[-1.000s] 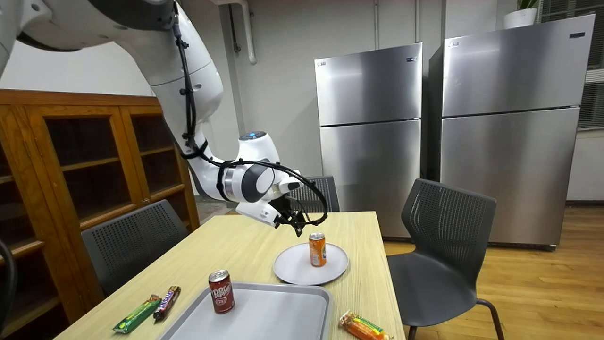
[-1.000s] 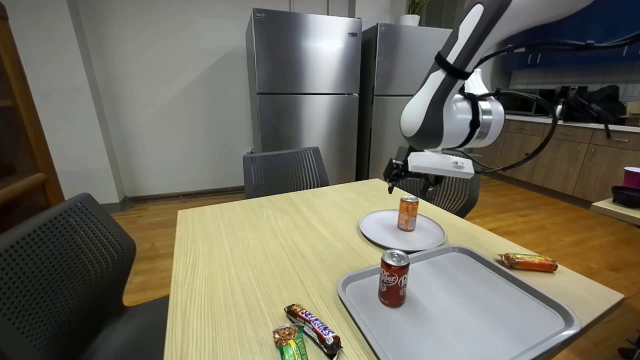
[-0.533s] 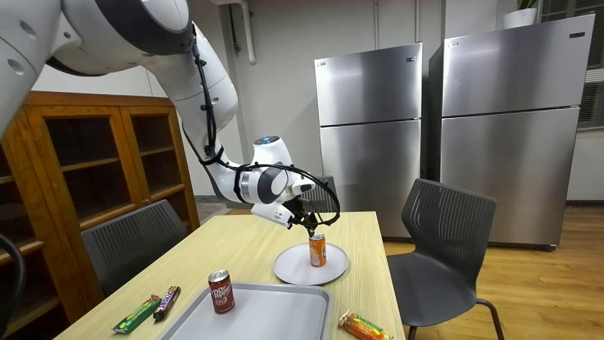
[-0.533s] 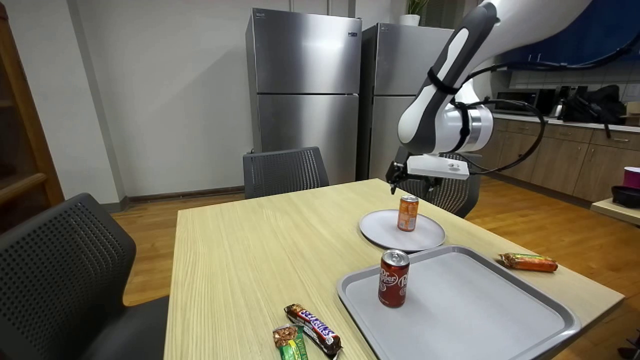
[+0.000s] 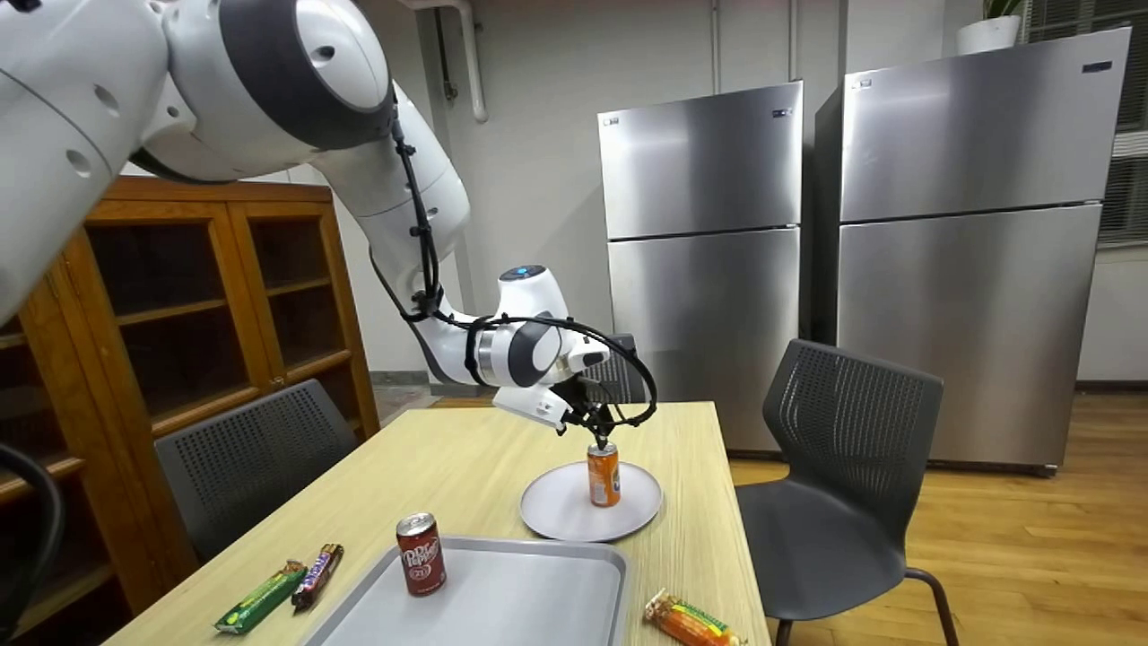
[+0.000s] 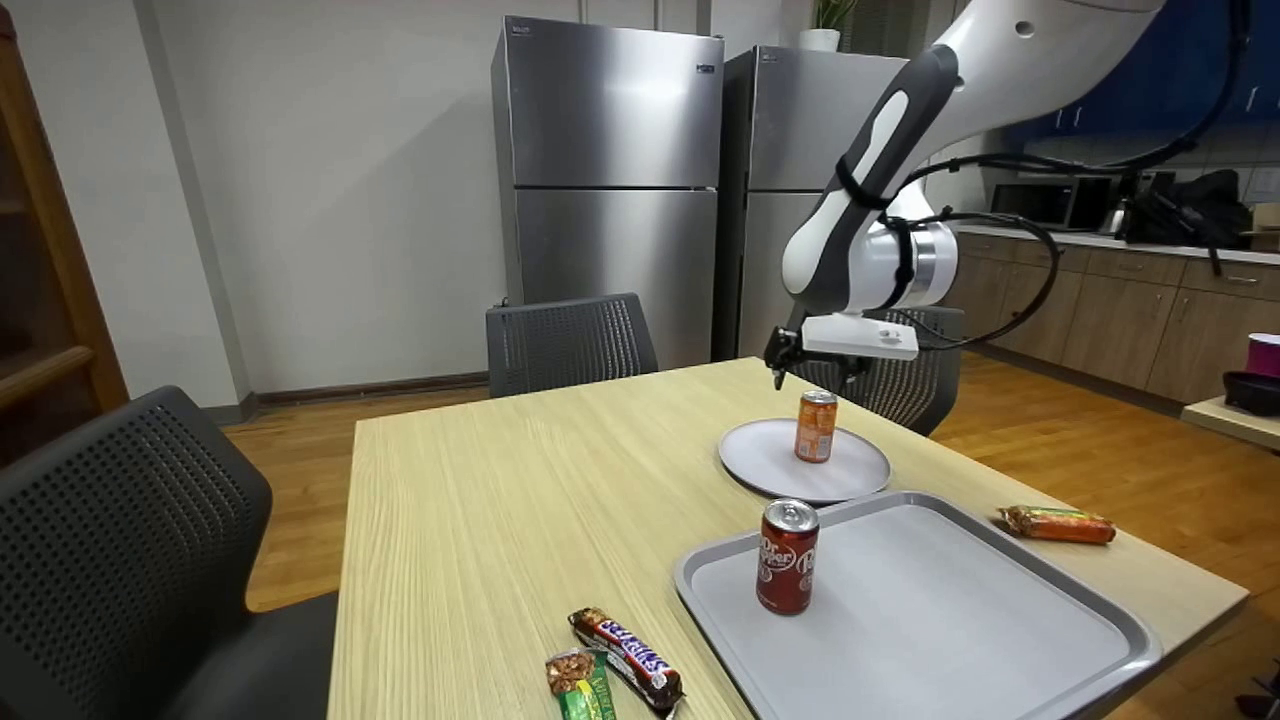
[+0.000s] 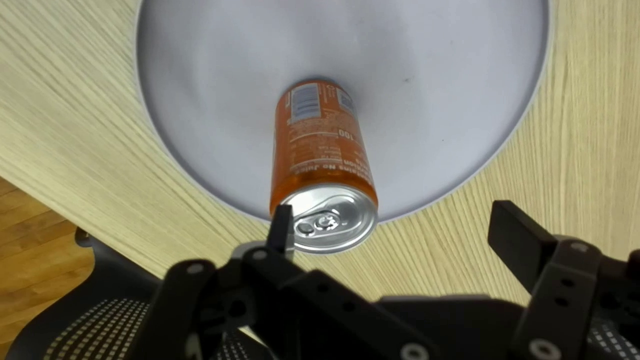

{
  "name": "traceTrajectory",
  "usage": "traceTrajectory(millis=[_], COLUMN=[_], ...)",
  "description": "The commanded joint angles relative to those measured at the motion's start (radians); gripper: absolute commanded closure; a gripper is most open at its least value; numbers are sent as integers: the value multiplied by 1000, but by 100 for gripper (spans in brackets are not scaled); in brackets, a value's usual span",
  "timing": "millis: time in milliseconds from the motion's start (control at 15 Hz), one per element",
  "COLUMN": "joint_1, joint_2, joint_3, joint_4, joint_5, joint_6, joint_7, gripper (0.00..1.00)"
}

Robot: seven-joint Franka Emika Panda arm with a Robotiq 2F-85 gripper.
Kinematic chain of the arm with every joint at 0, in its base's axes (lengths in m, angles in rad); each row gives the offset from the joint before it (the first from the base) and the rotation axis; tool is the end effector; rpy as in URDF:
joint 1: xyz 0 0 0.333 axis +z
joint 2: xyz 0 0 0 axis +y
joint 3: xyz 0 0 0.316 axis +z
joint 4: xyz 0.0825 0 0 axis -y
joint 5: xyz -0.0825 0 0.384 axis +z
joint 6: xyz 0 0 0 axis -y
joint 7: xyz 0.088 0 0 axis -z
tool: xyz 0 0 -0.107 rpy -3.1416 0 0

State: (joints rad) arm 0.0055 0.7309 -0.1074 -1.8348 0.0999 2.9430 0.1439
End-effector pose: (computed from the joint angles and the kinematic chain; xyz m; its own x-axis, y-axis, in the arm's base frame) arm 0.6689 -0.0681 0.1717 0.8846 -0.2800 0.3730 -0.2873 -0.9571 -0.0371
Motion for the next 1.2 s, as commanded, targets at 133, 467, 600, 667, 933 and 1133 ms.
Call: traceTrajectory(millis=[133,467,600,667,933,1133], joint_1=[-14,-22,-25,-24,-20,-18], joint_2=[67,89,99,106,130,149], joint_3=[-11,-20,-22,-24,-30,-34], joint_4=[120,155,167,174,196,214], joint_5=[-11,-14,-15,-16,-19,-20], joint_6=[-82,-110,-120,-126,-135,-140], joint_7=[7,8,7,10,14,16], gripper=[0,0,0,0,0,0])
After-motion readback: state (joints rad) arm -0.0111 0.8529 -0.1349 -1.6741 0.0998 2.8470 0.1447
